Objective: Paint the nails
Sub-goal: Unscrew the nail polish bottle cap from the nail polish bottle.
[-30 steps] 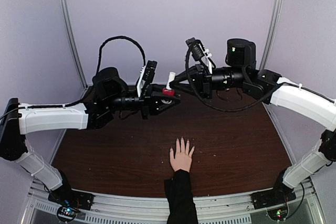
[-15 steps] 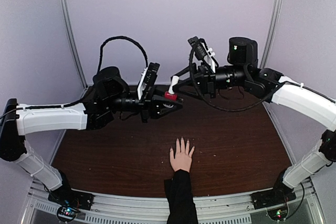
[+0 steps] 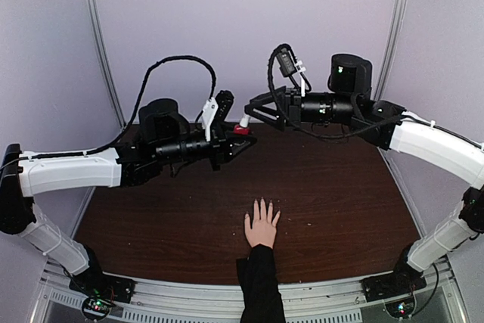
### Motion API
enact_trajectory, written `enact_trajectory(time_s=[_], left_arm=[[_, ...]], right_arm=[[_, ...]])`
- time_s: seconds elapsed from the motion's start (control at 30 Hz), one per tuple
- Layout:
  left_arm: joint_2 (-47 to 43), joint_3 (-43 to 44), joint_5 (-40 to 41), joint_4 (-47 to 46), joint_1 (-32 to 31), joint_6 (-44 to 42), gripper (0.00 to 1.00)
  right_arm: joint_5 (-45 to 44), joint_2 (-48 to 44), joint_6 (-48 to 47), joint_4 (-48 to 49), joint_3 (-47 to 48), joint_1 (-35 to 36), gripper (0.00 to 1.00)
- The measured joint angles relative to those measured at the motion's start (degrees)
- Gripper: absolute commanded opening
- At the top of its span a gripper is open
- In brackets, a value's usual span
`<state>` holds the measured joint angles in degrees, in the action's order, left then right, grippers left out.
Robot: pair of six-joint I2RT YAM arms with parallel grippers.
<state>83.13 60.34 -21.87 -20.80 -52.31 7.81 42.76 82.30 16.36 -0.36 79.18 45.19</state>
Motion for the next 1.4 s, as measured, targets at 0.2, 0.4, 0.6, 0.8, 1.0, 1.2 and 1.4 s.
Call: enact_trajectory(time_s=[0.2,0.4,0.6,0.8,1.0,1.2,1.4], left_arm=[[0.02,0.02,5.31,1.99,-0.15,-0.98,0.0],[0.13,0.02,7.3,2.29,-0.2,-1.31,0.0],[0.5,0.02,8.44,2.45,-0.2,-1.29,0.0],[0.52,0.07,9.18,2.47,-0.2,-0.61,0.25],[0.52,0.11,8.35,2.45,-0.22,-0.35,0.37],[0.52,0.11,8.17,2.45,-0.22,-0.31,0.36],[0.55,0.11,8.26,2.49,-0.24,-0.24,0.23]], right_arm=[[-6.49,1.68,1.09,-2.01,0.07,0.44,0.48],[-7.98,3.58,3.08,-2.43,0.13,0.48,0.32],[-8.13,3.87,3.65,-2.47,0.37,0.81,0.04],[-8.35,3.91,2.86,-2.97,0.52,0.79,0.0],[-10.34,3.85,0.76,-6.05,1.81,0.81,0.0],[-12.63,3.69,-1.29,-9.25,2.27,0.81,0.0],[-13.25,3.61,-2.03,-10.54,2.34,0.81,0.0]])
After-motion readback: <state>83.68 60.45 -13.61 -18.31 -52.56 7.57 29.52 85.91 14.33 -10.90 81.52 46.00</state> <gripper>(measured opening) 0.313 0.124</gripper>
